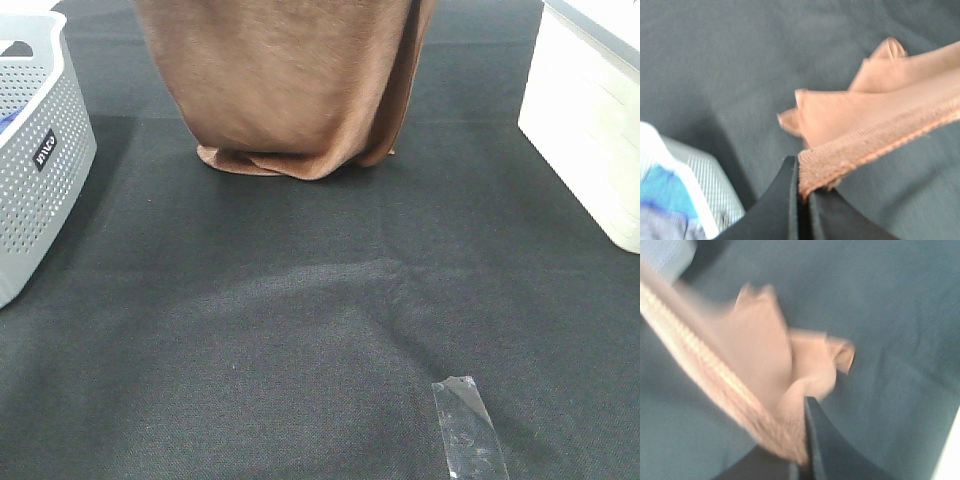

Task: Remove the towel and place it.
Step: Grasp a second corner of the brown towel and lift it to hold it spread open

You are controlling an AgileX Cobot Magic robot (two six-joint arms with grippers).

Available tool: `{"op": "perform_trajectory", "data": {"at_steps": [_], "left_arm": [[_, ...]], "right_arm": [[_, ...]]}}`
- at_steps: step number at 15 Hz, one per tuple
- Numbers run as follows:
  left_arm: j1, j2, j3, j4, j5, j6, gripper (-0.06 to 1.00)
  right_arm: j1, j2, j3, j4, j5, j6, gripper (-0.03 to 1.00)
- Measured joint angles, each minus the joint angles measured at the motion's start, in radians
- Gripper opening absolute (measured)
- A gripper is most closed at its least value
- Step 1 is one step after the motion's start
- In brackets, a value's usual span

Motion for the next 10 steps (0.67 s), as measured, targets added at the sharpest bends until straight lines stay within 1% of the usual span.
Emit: {"op": "perform_trajectory", "data": {"at_steps": [2, 3, 4, 6, 10], "left_arm": [[-0.003, -0.075, 0.066, 0.001, 0.001, 0.000, 0.00], [-0.003, -0.118, 0.123, -0.022, 0.001, 0.003, 0.00], [-0.003, -0.145, 0.171, -0.033, 0.001, 0.003, 0.00], [-0.003, -0.208, 0.299, -0.080, 0.001, 0.003, 0.00], [-0.003, -0.386, 0.558, -0.172, -0.002, 0.004, 0.00]], "right_arm": [[0.000, -0.076, 0.163, 0.010, 0.000, -0.168, 0.00], [0.001, -0.132, 0.262, 0.016, -0.001, -0.263, 0.00], [0.002, -0.168, 0.319, 0.017, -0.001, -0.307, 0.00], [0.002, -0.255, 0.427, 0.022, -0.007, -0.349, 0.00], [0.003, -0.425, 0.594, 0.055, -0.013, -0.354, 0.00]]}}
